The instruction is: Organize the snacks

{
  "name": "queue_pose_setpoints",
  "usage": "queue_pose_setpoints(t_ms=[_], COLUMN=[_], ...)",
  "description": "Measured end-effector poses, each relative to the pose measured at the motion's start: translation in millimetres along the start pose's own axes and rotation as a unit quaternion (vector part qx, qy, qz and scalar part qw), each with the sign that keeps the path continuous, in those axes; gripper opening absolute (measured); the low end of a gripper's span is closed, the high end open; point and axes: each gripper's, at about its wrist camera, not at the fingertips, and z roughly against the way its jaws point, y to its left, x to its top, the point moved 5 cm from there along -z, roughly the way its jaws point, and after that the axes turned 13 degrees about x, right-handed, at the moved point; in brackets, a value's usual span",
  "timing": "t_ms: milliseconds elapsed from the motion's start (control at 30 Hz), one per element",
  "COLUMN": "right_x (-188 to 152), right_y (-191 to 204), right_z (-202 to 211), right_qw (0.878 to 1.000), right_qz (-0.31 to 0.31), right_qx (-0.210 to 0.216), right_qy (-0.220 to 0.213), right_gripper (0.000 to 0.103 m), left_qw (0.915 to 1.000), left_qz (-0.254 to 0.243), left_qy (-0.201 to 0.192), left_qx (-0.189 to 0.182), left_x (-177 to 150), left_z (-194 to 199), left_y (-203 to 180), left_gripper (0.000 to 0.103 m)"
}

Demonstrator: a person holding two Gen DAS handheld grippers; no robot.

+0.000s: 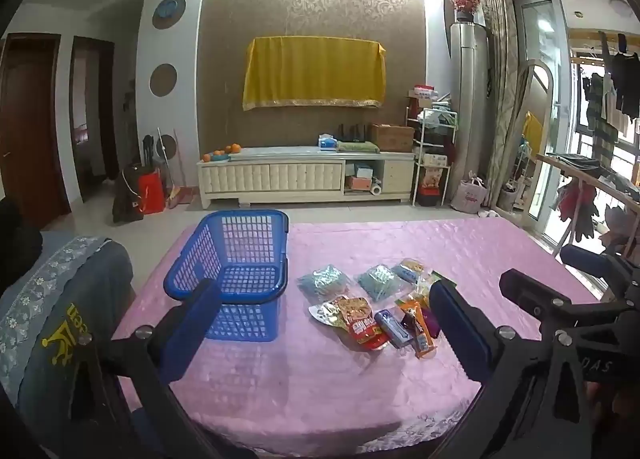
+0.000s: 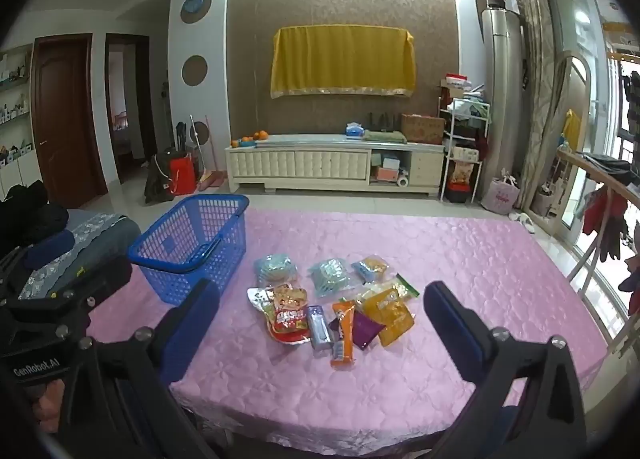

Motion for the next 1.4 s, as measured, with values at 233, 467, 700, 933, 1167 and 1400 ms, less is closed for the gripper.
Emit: queue_pose_setpoints(t_ms=[233, 467, 700, 933, 1167, 1400], right_x=[-5.9, -3.8, -3.7, -4.6, -5.4, -7.8], right_y=[-0.5, -3.5, -1.2, -1.2, -1.1, -0.6], right_z=[-4.8, -4.3, -3.6, -5.1, -6.4, -5.5], right_qw=[1.000, 1.000, 1.000, 0.999, 0.999, 0.999], right_qz=[-0.002, -0.012, -0.011, -0.014, -0.016, -0.017], right_qx=[0.001, 0.010, 0.013, 0.016, 0.017, 0.020], right_qy=[0.024, 0.023, 0.026, 0.030, 0.033, 0.036], right_gripper=[0.103, 0.103, 0.103, 0.103, 0.103, 0.103], left_qw=[0.9999, 0.9994, 0.9993, 0.9992, 0.9992, 0.9989], left_qz=[0.002, 0.010, 0.010, 0.010, 0.011, 0.013], left_qy=[0.011, 0.032, 0.035, 0.037, 0.037, 0.042], left_qx=[-0.004, -0.009, -0.009, -0.009, -0.010, -0.013], left_x=[-6.7, -8.3, -6.7, -8.1, -9.1, -12.0], left_z=[5.7, -8.3, -8.0, -8.3, -8.4, -9.2], left_y=[-2.8, -0.3, 0.4, 0.8, 0.5, 0.1], left_gripper=[0.103, 0.103, 0.103, 0.103, 0.103, 0.103])
